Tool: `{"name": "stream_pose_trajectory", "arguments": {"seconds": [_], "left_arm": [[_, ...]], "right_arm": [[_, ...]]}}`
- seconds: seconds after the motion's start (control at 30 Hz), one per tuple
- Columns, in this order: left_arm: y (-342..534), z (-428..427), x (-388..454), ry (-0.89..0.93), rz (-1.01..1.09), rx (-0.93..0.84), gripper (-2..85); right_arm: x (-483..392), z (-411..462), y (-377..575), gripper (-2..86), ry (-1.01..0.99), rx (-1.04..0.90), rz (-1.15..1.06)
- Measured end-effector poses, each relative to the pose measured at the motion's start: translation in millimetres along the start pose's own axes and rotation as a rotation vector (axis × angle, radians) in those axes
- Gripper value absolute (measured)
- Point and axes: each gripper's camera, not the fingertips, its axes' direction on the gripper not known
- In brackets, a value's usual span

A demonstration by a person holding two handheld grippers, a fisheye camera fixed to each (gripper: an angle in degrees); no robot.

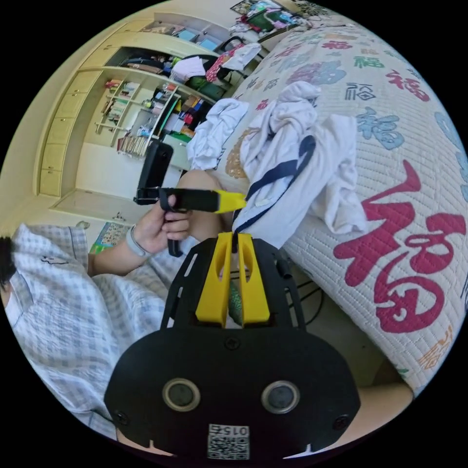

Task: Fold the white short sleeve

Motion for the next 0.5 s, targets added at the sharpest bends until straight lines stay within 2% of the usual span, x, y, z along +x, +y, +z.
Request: {"name": "stream_pose_trajectory", "arguments": {"seconds": [0.13, 0.23, 0.4, 0.5], "left_arm": [[-20.3, 21.4, -15.1, 0.029, -0.047, -0.016, 3.5], [-20.2, -8.2, 0.9, -0.016, 0.023, 0.066, 2.1], [-18.4, -47.0, 8.9, 0.001, 0.121, 0.054, 1.4], [-18.0, -60.7, 13.6, 0.01, 0.155, 0.065, 1.3]], "right_arm": [[-6.3, 20.4, -6.8, -0.2, -0.066, -0.112, -0.066], [-10.5, 4.1, -6.1, 0.1, 0.065, -0.035, -0.078], [-0.7, -27.9, -33.4, 3.4, 0.164, 0.103, -0.058], [-8.9, -20.6, -66.2, 6.5, 0.25, 0.08, -0.119]]}}
